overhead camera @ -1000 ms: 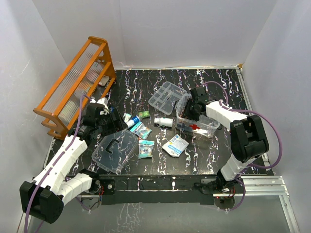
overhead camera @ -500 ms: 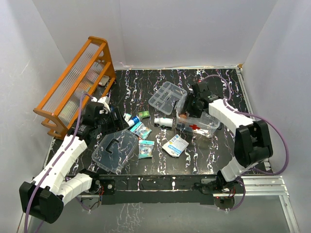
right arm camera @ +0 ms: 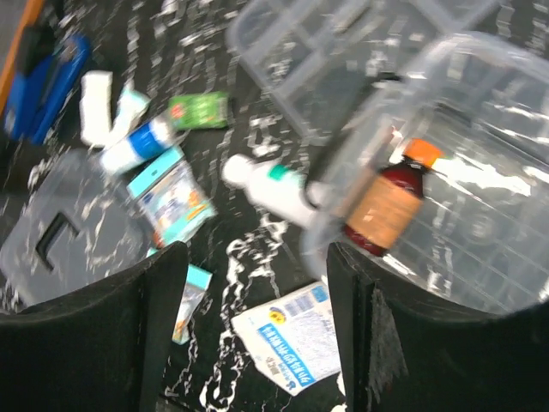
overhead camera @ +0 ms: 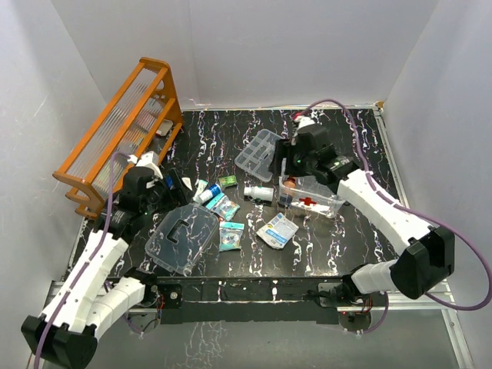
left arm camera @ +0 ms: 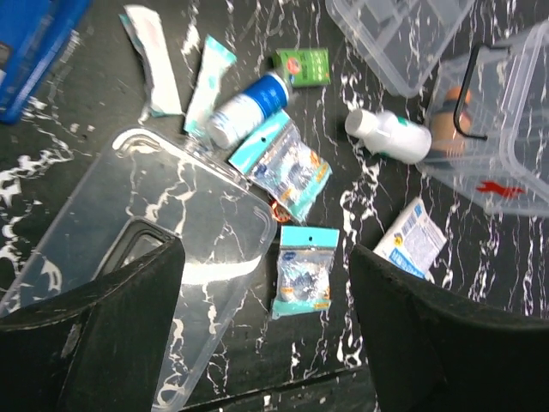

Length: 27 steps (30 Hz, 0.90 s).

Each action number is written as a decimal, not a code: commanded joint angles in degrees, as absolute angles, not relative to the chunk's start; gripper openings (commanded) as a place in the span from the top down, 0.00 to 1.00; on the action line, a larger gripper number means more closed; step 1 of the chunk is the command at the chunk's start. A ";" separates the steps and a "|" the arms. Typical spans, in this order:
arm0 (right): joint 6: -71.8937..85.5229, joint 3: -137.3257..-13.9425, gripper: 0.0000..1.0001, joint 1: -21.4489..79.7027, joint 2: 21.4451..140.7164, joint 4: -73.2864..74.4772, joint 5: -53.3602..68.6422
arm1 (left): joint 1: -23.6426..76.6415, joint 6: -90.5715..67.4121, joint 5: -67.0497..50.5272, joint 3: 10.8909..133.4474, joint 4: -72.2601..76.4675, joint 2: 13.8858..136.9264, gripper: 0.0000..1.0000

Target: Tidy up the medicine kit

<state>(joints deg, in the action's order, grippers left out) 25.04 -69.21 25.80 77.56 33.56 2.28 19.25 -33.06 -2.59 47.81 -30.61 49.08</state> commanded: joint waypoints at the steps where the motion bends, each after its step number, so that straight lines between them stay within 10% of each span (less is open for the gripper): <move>1: 17.01 -71.16 0.35 33.77 76.49 27.29 2.28 | 19.42 -34.13 7.59 50.05 -32.42 43.17 0.24; 27: -1.25 -82.89 0.34 50.36 110.05 34.30 -27.93 | 19.44 -42.32 9.81 48.21 -36.94 29.45 0.16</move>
<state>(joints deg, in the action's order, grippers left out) 2.28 -79.61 50.46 108.49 33.98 -22.87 19.25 -40.88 10.26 48.62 -36.69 29.85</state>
